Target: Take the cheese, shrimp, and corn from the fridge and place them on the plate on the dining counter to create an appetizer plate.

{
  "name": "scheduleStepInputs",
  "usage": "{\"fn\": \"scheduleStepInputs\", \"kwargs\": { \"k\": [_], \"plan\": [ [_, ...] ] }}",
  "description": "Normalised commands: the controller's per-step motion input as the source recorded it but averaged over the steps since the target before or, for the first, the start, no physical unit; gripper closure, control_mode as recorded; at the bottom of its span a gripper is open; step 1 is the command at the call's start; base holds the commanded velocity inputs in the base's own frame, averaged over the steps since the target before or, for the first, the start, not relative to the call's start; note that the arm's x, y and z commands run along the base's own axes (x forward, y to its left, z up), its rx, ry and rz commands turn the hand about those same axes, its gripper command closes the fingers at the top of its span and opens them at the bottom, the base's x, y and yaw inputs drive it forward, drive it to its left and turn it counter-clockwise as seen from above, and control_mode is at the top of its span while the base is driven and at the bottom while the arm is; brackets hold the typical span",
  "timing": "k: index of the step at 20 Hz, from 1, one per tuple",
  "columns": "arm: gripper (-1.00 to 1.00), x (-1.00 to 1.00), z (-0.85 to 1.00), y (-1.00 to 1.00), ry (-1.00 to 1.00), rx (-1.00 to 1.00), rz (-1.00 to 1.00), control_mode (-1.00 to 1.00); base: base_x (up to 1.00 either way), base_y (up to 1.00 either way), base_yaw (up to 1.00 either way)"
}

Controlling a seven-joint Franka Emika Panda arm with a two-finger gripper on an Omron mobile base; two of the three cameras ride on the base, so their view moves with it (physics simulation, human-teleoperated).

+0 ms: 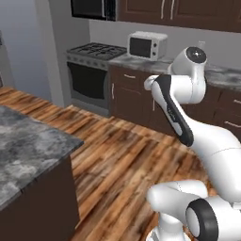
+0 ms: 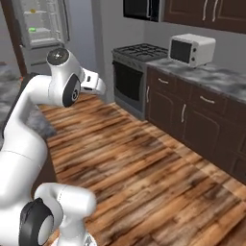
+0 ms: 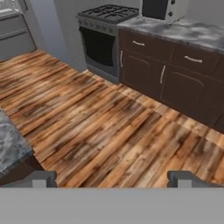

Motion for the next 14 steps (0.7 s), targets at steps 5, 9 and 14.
{"fn": "scheduleStepInputs", "kwargs": {
  "k": [5,9,14],
  "plan": [
    [-1.0,0.0,0.0,0.0,0.0,0.0,0.0,1.0,1.0,-0.22,0.43],
    [-1.0,0.0,0.0,0.0,0.0,0.0,0.0,1.0,1.0,-0.3,0.4],
    [-1.0,0.0,0.0,0.0,0.0,0.0,0.0,1.0,1.0,-0.43,0.33]
  ]
}}
